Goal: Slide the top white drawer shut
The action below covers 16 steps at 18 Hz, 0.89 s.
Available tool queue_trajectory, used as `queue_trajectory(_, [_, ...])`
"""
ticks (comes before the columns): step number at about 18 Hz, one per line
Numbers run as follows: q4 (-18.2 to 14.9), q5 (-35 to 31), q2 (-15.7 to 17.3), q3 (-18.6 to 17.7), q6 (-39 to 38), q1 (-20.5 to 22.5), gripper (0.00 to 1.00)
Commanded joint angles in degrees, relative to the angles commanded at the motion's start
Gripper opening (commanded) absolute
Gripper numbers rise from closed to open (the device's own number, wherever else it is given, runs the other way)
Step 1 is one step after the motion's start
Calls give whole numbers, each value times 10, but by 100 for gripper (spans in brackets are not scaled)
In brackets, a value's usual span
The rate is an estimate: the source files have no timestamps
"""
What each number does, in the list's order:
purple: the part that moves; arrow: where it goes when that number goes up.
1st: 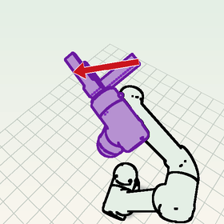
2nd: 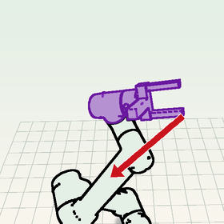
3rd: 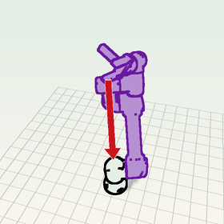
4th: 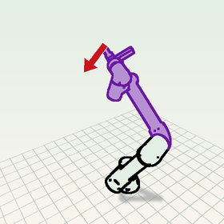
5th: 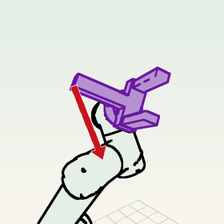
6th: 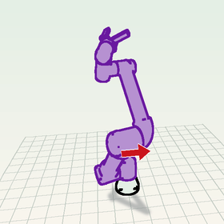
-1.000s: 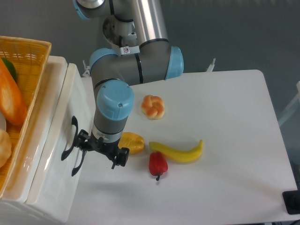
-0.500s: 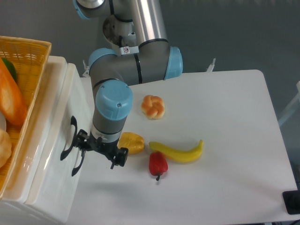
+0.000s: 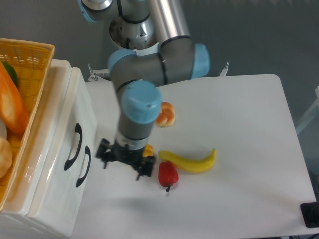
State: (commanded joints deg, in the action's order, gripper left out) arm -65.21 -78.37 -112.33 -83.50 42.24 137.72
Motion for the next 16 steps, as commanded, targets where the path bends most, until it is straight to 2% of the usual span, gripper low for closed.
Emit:
queue_trajectory(2, [0,-62,16,0,59,15,100])
queue_trajectory(6, [1,-138,24,-4,165,47,100])
queue_trajectory(9, [1,-236,33,-4,218,61,100])
queue_trajectory(13, [-3,-237,53,-2,302,112,100])
queue_trajectory(16, [-36,-195,61,-4,364,165,100])
